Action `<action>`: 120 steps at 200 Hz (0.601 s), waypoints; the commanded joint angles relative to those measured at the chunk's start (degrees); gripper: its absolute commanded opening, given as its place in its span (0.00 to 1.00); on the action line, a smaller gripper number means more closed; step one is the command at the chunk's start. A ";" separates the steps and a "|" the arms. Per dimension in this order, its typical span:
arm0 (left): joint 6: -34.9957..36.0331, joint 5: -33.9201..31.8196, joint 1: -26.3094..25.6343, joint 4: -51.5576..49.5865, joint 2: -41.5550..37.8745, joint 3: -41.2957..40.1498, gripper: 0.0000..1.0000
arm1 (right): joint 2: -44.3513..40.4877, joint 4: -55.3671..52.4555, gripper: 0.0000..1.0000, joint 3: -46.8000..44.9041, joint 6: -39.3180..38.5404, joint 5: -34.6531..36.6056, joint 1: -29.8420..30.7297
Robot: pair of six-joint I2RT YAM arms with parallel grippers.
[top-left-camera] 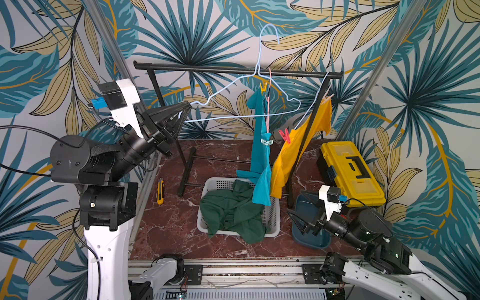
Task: Remove the clothespins securing t-shirts to the hanger
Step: Place the hanger on the clothes rail.
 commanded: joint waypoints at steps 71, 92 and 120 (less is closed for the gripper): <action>9.81 -10.94 0.41 -10.19 -10.45 -0.73 0.00 | 0.35 0.44 0.99 -0.97 -0.57 1.85 0.02; 12.04 -13.02 0.32 -15.30 -12.11 0.16 0.00 | 1.40 0.48 1.00 -0.54 -0.70 1.80 0.06; 13.10 -12.78 0.32 -18.82 -13.99 -2.40 0.00 | 2.67 1.55 1.00 -0.60 -0.87 1.72 0.04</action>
